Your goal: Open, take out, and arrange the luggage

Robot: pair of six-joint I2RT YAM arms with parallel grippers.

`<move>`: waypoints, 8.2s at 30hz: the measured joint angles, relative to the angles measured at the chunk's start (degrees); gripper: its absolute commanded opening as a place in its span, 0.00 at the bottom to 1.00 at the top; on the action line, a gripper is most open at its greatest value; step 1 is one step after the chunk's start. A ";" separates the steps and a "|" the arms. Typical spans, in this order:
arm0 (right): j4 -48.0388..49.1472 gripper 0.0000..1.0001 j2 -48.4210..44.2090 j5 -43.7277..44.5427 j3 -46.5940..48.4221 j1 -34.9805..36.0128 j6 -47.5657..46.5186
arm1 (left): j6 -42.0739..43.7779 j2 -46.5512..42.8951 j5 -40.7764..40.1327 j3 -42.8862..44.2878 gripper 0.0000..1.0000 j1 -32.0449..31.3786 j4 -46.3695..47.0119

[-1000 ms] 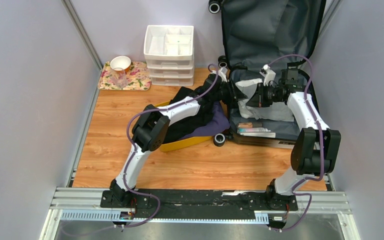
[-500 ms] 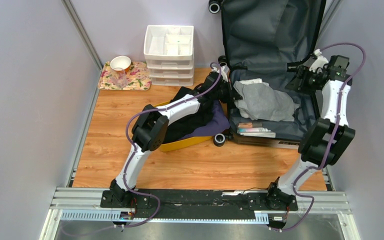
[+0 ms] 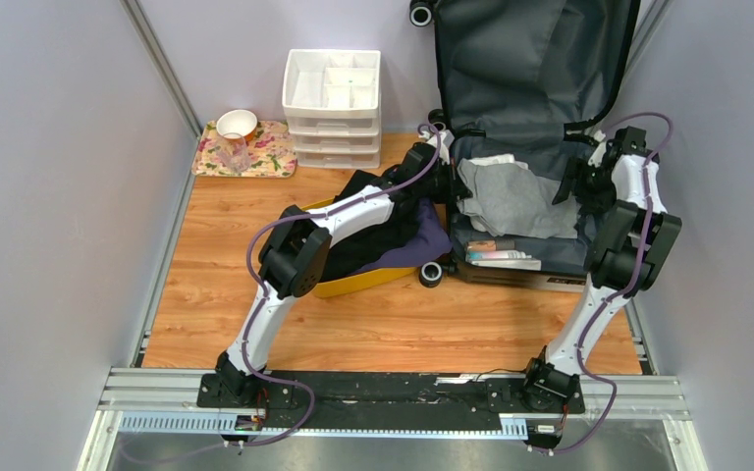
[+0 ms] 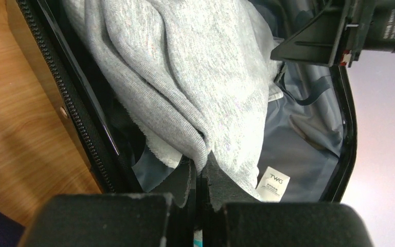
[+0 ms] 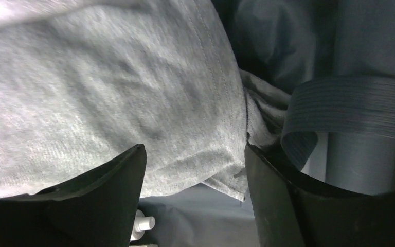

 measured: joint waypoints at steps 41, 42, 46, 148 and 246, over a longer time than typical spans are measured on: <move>0.76 0.11 -12.15 -12.07 -1.66 -1.64 -2.36 | 23.65 -3.23 0.96 5.62 0.00 -3.98 1.88; 0.44 0.23 -12.15 -12.13 -1.68 -1.57 -2.56 | 24.06 -3.43 0.72 5.62 0.00 -3.98 1.88; -0.57 0.59 -12.07 -11.37 -2.32 -1.11 -3.87 | 25.77 -4.13 -1.27 5.62 0.00 -3.67 1.81; 4.76 0.88 -4.66 -23.45 -16.15 3.78 9.27 | 41.66 -13.00 -12.90 -1.36 0.00 0.42 2.19; 48.87 0.00 -16.52 -35.87 -48.96 2.45 41.18 | 38.07 -13.00 -12.00 -1.97 0.00 1.07 0.66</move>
